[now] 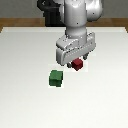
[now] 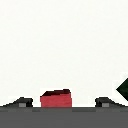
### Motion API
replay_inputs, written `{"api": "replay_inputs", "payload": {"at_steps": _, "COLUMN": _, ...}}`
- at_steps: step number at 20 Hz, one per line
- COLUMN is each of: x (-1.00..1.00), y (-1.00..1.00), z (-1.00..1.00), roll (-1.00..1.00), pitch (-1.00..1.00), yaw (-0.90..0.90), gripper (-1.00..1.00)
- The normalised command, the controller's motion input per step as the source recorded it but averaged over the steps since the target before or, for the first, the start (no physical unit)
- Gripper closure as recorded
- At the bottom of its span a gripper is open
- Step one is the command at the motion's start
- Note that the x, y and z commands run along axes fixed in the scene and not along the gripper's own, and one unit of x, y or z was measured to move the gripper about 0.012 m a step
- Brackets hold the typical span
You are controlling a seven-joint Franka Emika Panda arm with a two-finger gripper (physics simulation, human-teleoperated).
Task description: Place the red cube on top of the green cube.
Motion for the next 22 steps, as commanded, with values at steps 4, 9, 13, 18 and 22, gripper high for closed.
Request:
{"api": "replay_inputs", "payload": {"at_steps": 4, "x": 0.0, "y": 0.0, "z": 0.0, "roll": 0.0, "pitch": 0.0, "yaw": 0.0, "gripper": 1.0}}
{"api": "replay_inputs", "payload": {"at_steps": 9, "x": 0.0, "y": 0.0, "z": 0.0, "roll": 0.0, "pitch": 0.0, "yaw": 0.0, "gripper": 1.0}}
{"api": "replay_inputs", "payload": {"at_steps": 13, "x": 0.0, "y": 0.0, "z": 0.0, "roll": 0.0, "pitch": 0.0, "yaw": 0.0, "gripper": 1.0}}
{"api": "replay_inputs", "payload": {"at_steps": 18, "x": 0.0, "y": 0.0, "z": 0.2, "roll": 0.0, "pitch": 0.0, "yaw": 0.0, "gripper": 1.0}}
{"api": "replay_inputs", "payload": {"at_steps": 22, "x": 0.0, "y": 0.0, "z": 1.0, "roll": 0.0, "pitch": 0.0, "yaw": 0.0, "gripper": 1.0}}
